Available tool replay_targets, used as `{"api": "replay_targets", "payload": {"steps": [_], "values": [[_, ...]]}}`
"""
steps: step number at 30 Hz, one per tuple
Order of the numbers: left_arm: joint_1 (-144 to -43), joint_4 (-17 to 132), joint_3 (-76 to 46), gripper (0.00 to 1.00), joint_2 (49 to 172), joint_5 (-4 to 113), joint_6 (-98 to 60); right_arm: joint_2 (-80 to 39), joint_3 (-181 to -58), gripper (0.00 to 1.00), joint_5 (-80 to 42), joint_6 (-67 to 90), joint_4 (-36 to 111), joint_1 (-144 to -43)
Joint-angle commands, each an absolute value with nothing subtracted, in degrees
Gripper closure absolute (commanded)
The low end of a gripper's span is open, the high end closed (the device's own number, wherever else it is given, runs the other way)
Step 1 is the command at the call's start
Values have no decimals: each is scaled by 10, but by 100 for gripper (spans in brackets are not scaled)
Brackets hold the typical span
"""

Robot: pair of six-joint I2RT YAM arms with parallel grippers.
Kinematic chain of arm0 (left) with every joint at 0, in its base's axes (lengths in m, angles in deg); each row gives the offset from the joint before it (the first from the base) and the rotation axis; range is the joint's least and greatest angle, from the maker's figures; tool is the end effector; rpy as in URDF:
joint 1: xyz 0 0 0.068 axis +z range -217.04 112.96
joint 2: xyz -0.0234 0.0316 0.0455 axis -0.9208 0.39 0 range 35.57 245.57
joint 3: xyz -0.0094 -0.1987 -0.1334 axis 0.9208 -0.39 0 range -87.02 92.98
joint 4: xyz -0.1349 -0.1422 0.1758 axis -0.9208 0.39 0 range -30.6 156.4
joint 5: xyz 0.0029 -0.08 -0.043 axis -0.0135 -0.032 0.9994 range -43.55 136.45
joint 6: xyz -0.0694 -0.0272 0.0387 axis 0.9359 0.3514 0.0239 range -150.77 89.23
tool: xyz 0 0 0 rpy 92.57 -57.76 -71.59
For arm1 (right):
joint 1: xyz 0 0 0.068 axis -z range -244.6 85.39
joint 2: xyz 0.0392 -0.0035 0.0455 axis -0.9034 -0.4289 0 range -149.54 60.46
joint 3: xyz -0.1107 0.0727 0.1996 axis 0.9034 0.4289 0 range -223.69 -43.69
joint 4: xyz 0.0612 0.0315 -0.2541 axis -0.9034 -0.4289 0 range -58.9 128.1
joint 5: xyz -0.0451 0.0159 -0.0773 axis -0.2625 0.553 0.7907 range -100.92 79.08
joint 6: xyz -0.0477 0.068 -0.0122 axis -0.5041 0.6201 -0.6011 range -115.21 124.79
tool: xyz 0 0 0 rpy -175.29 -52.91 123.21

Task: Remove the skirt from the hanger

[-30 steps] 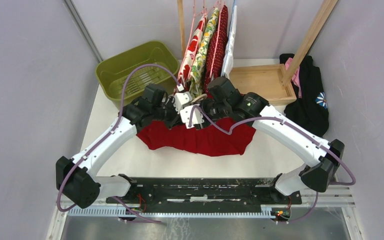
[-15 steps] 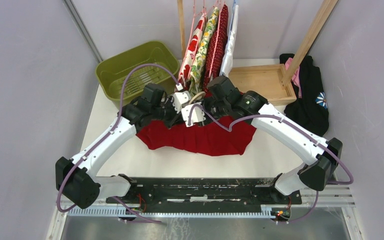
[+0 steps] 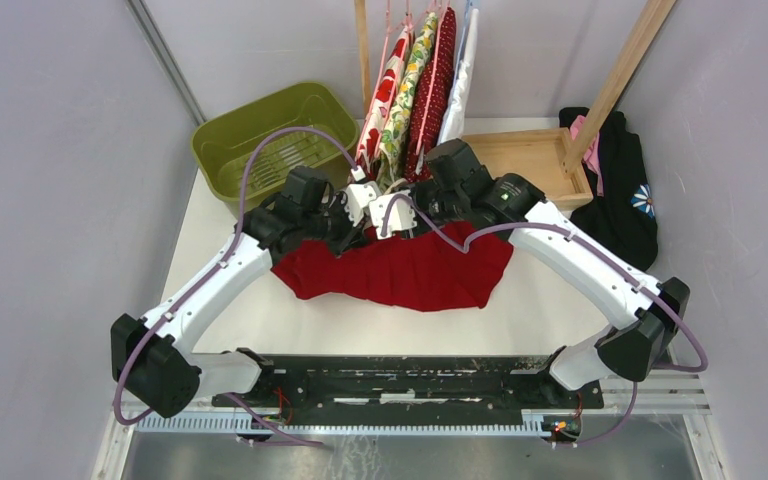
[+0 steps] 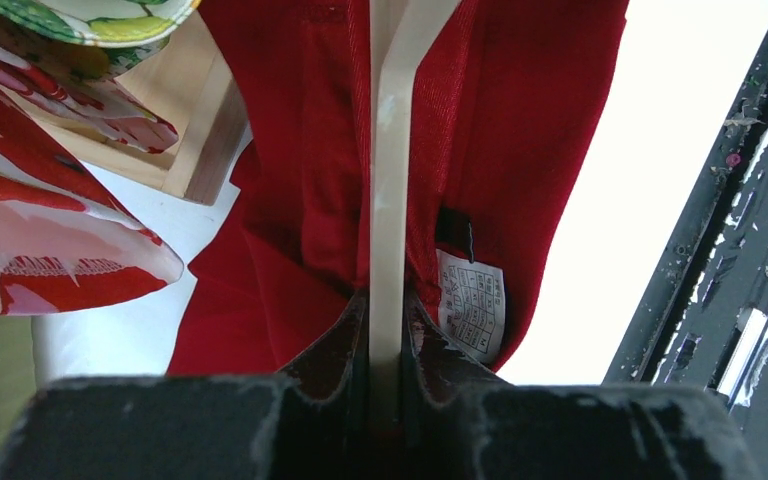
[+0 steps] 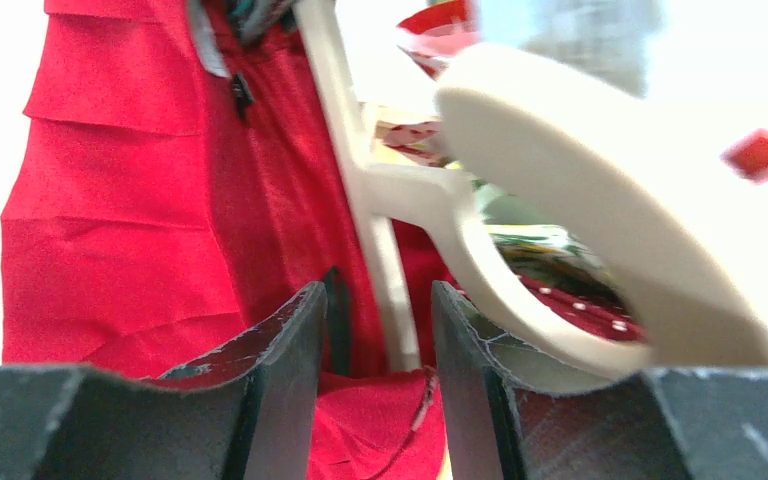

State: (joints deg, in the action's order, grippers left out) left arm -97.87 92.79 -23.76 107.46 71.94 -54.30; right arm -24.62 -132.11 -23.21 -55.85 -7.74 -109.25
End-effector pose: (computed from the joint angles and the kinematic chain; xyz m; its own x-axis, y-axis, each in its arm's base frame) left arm 0.2466 -0.1842 0.2598 -0.2328 0.5585 -0.7962 0.9053 0.4235 0.0324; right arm 0.2386 0.2576 0.3178 0.4600 -0.7426 -0.4868 -0.8103 -0.1270 -0.5720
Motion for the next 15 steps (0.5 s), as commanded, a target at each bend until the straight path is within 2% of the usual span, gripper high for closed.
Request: {"api": "replay_targets", "payload": {"steps": [1,15], "values": [[-987,895,-203,97,1049,758,-570,-235,-1366,51,-213,-570,-16,-1086],[-987,892,-205,97,1046,752,-569,-261,-1342,49,-236,-555,18,-1079]]}}
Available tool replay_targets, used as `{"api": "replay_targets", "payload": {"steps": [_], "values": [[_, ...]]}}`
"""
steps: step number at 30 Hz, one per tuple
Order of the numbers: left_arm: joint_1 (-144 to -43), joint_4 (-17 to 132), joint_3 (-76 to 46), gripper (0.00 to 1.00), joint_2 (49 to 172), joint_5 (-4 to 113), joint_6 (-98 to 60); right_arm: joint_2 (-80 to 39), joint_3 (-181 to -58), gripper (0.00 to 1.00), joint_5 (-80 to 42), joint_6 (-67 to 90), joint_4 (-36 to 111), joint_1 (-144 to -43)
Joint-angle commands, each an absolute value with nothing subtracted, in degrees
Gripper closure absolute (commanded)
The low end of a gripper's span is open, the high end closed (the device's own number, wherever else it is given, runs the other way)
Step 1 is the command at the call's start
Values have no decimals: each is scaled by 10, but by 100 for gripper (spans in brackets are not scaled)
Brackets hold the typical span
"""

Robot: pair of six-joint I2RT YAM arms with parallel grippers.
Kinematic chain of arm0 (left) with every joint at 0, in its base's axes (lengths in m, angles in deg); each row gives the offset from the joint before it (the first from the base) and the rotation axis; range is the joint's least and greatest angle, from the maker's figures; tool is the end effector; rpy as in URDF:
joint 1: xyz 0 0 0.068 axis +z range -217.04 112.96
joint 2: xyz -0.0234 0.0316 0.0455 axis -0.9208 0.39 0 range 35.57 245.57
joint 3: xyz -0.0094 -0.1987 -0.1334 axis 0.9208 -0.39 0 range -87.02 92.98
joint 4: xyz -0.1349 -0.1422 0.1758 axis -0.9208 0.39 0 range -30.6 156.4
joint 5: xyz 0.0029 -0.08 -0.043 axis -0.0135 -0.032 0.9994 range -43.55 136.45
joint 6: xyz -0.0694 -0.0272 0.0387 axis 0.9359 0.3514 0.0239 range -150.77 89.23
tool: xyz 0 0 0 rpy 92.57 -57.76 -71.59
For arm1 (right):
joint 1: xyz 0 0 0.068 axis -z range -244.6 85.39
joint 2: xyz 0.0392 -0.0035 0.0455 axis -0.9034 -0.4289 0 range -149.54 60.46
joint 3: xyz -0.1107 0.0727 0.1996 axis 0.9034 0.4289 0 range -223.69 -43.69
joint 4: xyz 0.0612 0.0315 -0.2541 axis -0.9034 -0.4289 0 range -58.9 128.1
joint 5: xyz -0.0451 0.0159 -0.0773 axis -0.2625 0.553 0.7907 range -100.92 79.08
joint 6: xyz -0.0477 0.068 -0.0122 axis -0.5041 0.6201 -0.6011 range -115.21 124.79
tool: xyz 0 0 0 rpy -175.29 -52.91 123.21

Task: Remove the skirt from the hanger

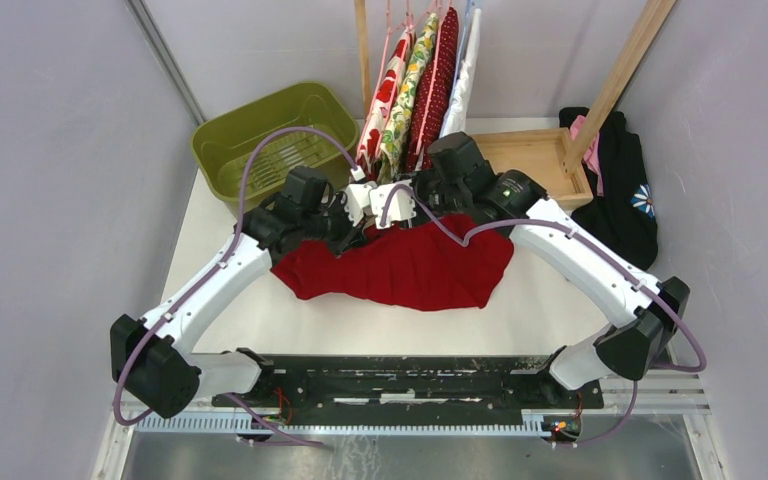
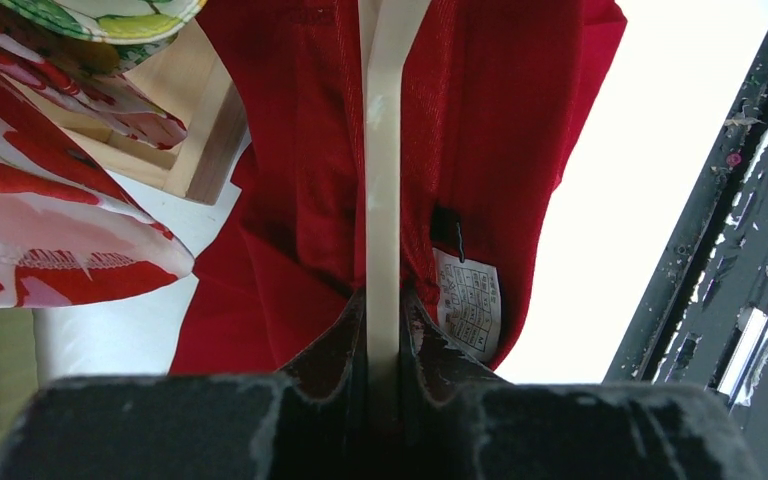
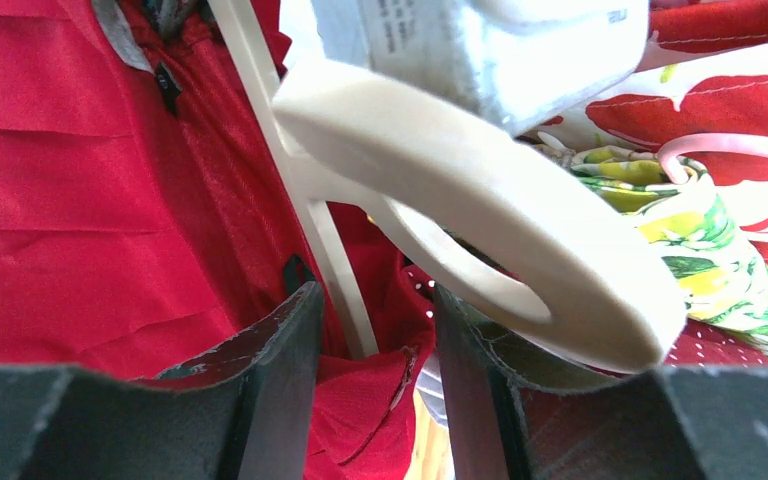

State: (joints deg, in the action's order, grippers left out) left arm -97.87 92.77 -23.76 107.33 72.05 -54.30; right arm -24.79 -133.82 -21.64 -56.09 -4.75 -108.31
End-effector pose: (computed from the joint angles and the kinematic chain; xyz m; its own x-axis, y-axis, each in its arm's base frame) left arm 0.2463 -0.1841 0.2605 -0.2307 0.5569 -0.7979 0.9059 0.4223 0.0328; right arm 0.2488 0.2566 0.3329 0.4692 -0.7389 -0.4836 -0.7705 -0.0751 -0.6330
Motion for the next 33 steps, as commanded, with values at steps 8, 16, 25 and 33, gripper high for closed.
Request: {"api": "replay_targets", "payload": {"steps": [8,16,25,33], "values": [[-987,893,-204,97,1048,748,-570,-261,-1320,49,-265,-537,12,-1079],[-987,890,-208,97,1052,748,-568,-239,-1275,49,-287,-523,-10,-1085],[-987,895,-198,97,1053,745,-570,-273,-1271,50,-276,-528,25,-1086],[-987,891,-207,97,1044,751,-568,-290,-1293,50,-261,-538,30,-1086]]}}
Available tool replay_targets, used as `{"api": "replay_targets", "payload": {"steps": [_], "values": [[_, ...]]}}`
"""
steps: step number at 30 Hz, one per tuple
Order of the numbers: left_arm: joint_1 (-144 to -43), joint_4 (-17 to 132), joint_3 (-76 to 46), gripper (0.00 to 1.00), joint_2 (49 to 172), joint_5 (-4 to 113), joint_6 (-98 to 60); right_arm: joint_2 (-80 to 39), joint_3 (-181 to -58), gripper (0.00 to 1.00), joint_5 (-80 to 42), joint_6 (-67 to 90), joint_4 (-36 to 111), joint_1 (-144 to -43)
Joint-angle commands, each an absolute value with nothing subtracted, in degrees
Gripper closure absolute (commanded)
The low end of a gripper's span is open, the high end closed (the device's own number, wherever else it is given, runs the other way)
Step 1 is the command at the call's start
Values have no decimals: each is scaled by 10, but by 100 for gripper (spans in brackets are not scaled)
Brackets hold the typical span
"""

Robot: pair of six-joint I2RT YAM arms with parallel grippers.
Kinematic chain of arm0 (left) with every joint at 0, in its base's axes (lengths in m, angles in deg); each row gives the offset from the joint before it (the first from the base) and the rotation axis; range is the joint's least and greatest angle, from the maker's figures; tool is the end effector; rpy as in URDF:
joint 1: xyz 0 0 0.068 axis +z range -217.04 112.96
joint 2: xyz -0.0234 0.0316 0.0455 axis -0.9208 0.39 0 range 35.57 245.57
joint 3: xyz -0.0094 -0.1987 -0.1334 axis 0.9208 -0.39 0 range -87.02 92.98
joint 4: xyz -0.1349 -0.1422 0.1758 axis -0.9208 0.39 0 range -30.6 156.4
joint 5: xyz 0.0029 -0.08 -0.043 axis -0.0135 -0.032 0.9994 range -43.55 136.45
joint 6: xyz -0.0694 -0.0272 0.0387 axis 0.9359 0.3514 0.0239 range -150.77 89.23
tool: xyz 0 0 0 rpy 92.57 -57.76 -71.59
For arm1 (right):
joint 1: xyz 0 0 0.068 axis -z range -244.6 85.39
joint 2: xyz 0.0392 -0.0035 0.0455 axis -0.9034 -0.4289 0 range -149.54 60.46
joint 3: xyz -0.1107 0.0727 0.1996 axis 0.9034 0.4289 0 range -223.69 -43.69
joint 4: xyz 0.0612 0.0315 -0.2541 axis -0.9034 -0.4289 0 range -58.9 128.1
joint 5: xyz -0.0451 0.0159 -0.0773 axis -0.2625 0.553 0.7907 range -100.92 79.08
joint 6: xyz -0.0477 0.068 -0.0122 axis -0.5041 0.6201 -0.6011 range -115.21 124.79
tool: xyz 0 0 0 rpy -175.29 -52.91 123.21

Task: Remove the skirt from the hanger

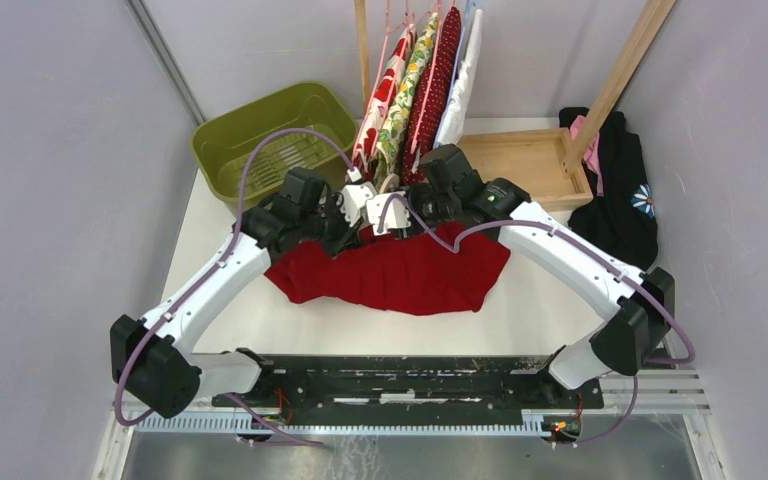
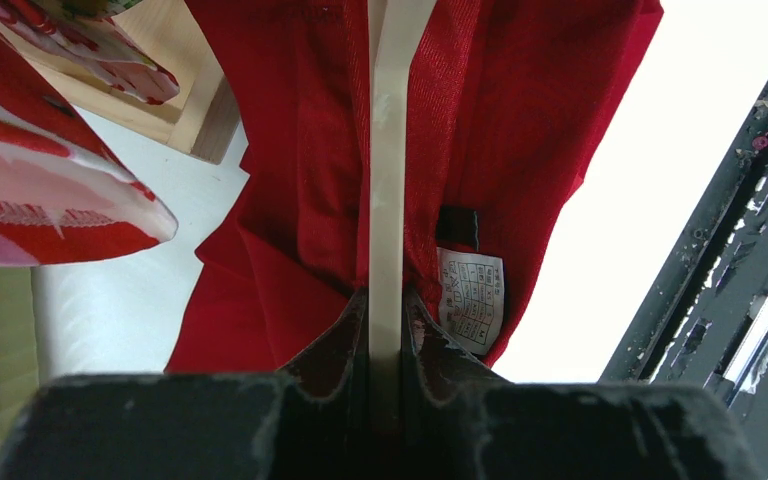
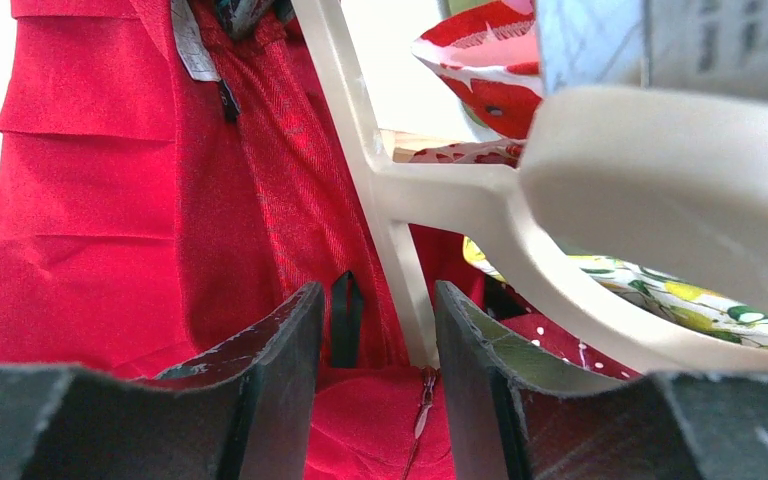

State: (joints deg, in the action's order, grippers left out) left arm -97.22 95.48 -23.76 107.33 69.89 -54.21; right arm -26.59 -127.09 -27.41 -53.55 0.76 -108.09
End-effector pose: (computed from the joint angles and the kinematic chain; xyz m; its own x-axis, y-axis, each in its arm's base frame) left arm 0.2464 -0.1773 0.2549 -0.2759 0.5825 -0.7646 0.8892 0.4567 0.0271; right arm 0.2523 0.2680 0.2920 0.4442 -0.7037 -0.5546 -0.8330 -0.0965 -0.5447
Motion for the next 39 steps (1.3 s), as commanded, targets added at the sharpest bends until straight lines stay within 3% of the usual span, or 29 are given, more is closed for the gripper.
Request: {"api": "replay_targets", "payload": {"steps": [1,12,22,26,31,39], "values": [[-987,891,-207,97,1042,752,-567,-294,-1296,50,-260,-540,31,-1086],[-988,904,-221,97,1023,791,-576,-317,-1347,49,-241,-563,41,-1086],[-997,924,-233,97,1011,846,-597,-295,-1311,51,-241,-553,27,-1086],[-997,926,-226,97,1011,842,-598,-282,-1279,63,-236,-536,31,-1086],[-997,926,-224,97,1012,838,-595,-277,-1248,98,-211,-513,56,-1087],[-998,892,-223,97,1018,754,-564,-271,-1259,99,-207,-491,22,-1086]]}}
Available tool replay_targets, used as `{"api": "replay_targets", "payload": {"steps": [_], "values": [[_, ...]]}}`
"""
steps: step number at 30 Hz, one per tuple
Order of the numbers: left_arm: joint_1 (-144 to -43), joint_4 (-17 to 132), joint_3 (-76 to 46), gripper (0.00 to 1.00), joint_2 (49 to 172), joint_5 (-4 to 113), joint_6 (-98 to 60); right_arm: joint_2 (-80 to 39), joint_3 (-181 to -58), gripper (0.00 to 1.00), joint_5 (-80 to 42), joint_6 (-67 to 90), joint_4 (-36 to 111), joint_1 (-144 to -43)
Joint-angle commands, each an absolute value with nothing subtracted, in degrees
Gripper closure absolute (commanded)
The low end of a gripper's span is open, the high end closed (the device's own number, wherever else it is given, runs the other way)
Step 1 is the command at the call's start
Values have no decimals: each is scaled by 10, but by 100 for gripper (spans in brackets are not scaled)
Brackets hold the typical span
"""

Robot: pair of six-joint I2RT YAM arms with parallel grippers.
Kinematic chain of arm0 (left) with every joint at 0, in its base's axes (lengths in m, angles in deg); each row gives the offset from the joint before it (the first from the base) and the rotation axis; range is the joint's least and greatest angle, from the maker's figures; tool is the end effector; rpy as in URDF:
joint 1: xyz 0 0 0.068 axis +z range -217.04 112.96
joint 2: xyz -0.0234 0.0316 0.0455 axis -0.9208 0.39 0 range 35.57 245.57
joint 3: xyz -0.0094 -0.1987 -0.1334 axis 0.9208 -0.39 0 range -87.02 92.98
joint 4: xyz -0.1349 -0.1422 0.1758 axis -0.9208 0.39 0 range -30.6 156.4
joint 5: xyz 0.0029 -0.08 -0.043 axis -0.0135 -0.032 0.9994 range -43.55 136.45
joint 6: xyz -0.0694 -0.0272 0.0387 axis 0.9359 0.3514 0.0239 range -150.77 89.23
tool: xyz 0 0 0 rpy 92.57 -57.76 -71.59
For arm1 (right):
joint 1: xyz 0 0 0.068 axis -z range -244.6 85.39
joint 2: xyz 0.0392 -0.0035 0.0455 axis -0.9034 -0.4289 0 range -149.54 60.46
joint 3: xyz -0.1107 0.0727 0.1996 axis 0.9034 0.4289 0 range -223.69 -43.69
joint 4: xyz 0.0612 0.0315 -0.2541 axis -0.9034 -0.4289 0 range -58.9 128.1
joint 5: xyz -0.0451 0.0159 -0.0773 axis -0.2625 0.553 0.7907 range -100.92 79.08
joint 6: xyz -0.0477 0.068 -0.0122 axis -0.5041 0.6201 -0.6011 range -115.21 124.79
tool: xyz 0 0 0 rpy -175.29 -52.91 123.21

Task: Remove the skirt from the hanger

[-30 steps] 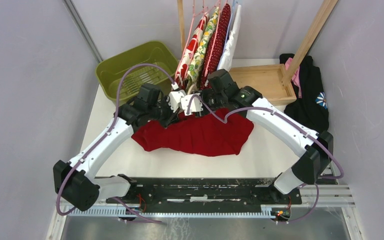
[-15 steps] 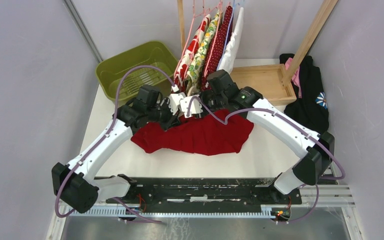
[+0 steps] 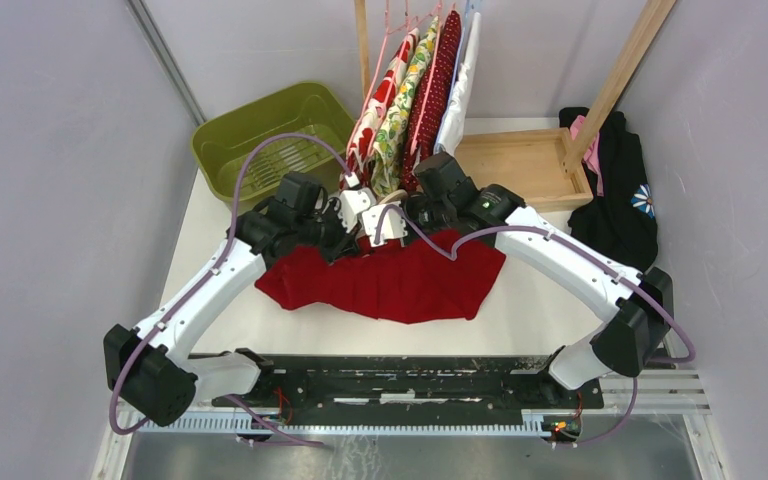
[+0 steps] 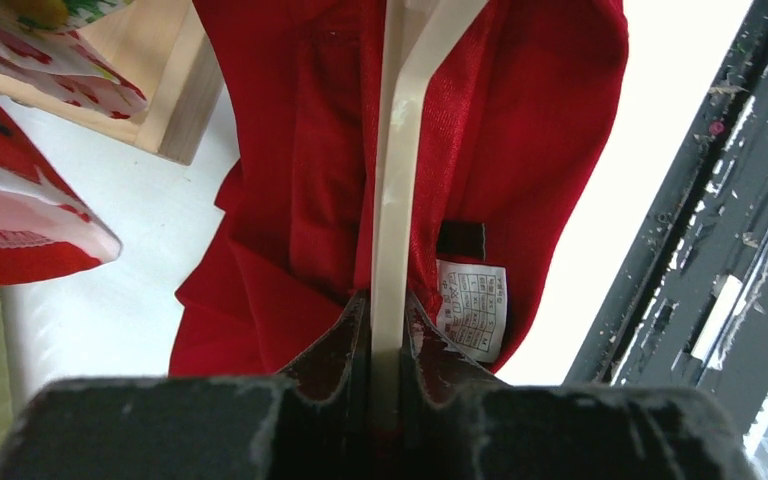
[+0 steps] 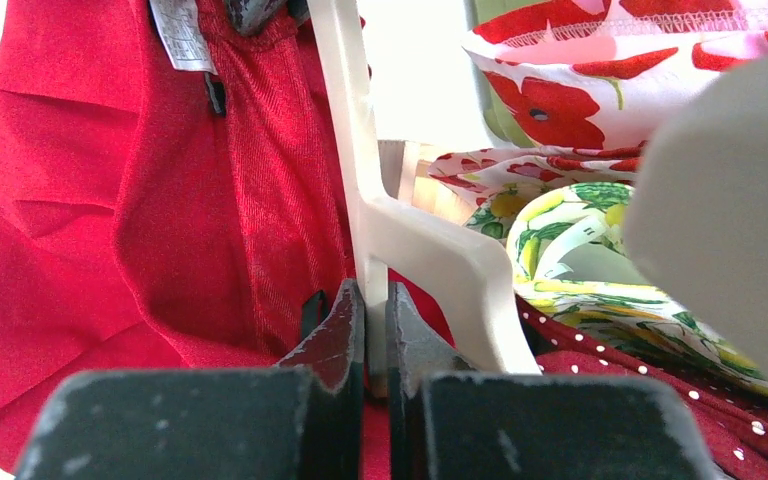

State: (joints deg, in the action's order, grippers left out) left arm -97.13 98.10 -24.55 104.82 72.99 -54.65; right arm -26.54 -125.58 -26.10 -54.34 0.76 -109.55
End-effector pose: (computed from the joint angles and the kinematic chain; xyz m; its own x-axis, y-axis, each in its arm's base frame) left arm 0.2336 -0.1735 0.2587 -0.2729 0.5766 -0.7701 0.9077 0.4195 -0.0076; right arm 0.2456 0.2723 0.2825 0.4574 -0.7139 -0.5302 -0.8300 -0.1288 -0.5426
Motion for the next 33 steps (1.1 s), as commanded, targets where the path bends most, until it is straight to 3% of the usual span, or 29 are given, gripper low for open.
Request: {"api": "replay_targets", "payload": {"steps": [1,6,15,20,26,33], "values": [[-998,887,-221,97,1019,737,-561,-271,-1259,99,-208,-487,16,-1086],[-998,855,-193,77,1027,697,-551,-271,-1270,99,-206,-449,13,-1086],[-997,822,-167,76,1037,670,-540,-280,-1295,99,-212,-375,-3,-1086],[-997,803,-159,68,1023,649,-531,-283,-1304,99,-211,-335,3,-1086],[-997,767,-154,47,989,627,-520,-281,-1293,99,-212,-331,0,-1086],[-997,762,-162,40,958,535,-535,-273,-1285,99,-215,-329,-12,-1086]]}}
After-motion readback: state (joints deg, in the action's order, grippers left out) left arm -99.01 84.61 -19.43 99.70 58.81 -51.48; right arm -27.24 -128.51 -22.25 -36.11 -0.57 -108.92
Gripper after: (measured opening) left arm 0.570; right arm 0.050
